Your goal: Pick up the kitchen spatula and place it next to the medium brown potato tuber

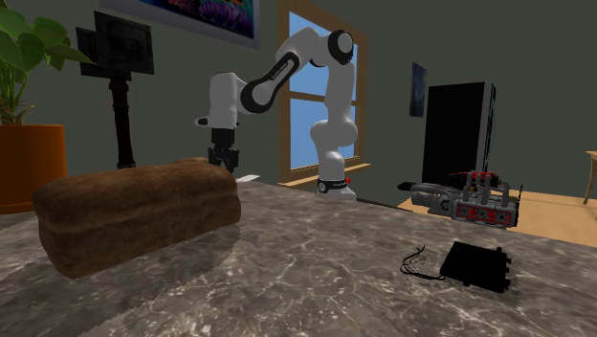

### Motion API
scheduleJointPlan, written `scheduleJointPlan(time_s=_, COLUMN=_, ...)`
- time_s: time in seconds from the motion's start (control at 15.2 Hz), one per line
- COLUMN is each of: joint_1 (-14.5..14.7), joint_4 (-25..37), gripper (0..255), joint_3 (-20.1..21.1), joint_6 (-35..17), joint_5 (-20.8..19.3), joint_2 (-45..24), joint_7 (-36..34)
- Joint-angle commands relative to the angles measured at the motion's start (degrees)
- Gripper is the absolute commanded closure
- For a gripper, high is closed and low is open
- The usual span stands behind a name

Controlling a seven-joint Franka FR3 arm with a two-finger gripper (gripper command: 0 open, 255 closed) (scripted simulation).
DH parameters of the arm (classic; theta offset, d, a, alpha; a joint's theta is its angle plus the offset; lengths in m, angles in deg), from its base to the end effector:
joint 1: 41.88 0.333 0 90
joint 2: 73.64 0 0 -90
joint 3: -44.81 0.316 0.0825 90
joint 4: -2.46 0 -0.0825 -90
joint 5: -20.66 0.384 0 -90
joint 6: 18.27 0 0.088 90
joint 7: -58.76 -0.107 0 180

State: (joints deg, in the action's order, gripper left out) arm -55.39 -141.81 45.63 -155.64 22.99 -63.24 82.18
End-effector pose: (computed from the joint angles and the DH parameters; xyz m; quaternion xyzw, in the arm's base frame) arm 0.4415 -0.0992 0.3506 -0.9963 -0.0789 -0.0330 0.0028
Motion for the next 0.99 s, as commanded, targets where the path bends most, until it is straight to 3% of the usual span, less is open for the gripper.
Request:
scheduleJointPlan(time_s=0.0, joint_1=0.00, joint_4=0.00, gripper=0, joint_3=0.00, joint_6=0.00, joint_5=0.00, joint_2=0.00, joint_7=0.00)
scheduleJointPlan(time_s=0.2, joint_1=0.00, joint_4=0.00, gripper=0, joint_3=0.00, joint_6=0.00, joint_5=0.00, joint_2=0.00, joint_7=0.00)
scheduleJointPlan(time_s=0.46, joint_1=-0.13, joint_4=3.01, gripper=0, joint_3=-0.12, joint_6=8.07, joint_5=-0.22, joint_2=5.06, joint_7=-0.12)
scheduleJointPlan(time_s=0.92, joint_1=-0.13, joint_4=3.01, gripper=0, joint_3=-0.13, joint_6=8.07, joint_5=-0.22, joint_2=5.06, joint_7=-0.12)
